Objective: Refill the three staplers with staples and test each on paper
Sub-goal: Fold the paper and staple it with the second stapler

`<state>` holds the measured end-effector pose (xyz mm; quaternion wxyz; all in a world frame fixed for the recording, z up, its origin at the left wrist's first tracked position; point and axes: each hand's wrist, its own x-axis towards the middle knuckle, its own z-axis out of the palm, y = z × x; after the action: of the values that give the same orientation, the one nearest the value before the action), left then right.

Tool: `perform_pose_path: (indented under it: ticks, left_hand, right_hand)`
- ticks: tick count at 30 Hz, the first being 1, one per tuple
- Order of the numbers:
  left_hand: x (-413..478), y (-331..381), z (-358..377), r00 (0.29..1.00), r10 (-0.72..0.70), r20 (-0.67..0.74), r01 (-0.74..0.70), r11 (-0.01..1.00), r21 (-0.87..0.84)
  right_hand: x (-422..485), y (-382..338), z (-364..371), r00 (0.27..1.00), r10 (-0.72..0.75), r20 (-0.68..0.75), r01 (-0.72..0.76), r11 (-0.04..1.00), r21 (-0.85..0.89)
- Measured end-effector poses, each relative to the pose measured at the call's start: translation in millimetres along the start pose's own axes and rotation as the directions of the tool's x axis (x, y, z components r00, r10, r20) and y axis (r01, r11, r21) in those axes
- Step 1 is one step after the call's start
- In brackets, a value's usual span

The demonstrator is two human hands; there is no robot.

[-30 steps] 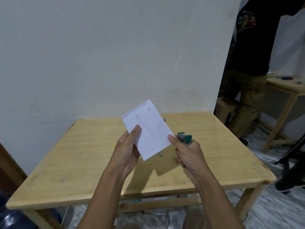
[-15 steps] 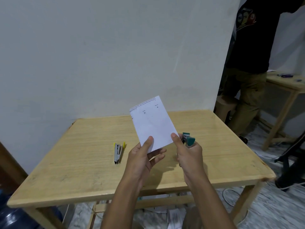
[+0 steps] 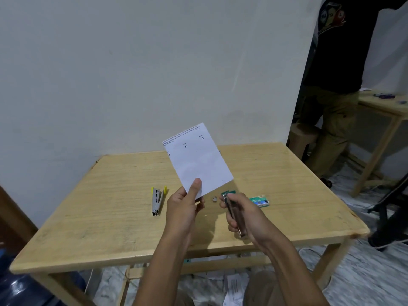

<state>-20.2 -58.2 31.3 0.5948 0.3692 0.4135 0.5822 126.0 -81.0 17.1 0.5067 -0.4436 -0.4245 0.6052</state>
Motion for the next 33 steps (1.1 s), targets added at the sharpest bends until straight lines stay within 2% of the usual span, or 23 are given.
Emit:
perform_pose_path:
  ticks: [4,9,14,20,24,27,33]
  left_hand:
    - [-0.6,-2.1,2.1,1.0,0.026,-0.009,-0.026,0.999,0.03]
    - [-5.7,-5.7,8.8,0.999,0.036,0.034,-0.036,0.999,-0.014]
    - [-6.1,-9.1,9.3,0.999,0.039,0.027,-0.038,0.999,-0.028]
    - [-3.6,-15.2,5.7,0.996,0.089,-0.009,-0.087,0.983,0.164]
    - [-1.5,-14.5,-1.0,0.996,0.092,0.018,-0.094,0.968,0.232]
    - [-0.4,-11.8,-5.6,0.998,0.059,0.037,-0.066,0.97,0.235]
    - [-2.7,-8.3,-6.6,0.995,0.002,0.104,-0.016,0.991,0.135]
  right_hand:
    - [-2.1,3.7,2.8,0.996,-0.041,0.082,0.049,0.995,-0.092]
    - [-0.6,6.9,6.9,0.995,-0.068,0.067,0.077,0.987,-0.141]
    - [-0.8,9.7,8.5,0.995,-0.07,0.066,0.077,0.991,-0.112]
    - [-0.5,8.0,6.5,0.996,-0.088,0.014,0.089,0.993,-0.075]
    - [0.7,6.7,5.1,0.992,-0.126,-0.033,0.128,0.99,0.066]
    - [0.3,3.6,1.9,0.99,-0.127,-0.053,0.131,0.988,0.081]
    - [2.7,1.7,-1.5,0.986,-0.148,-0.078,0.152,0.987,0.057]
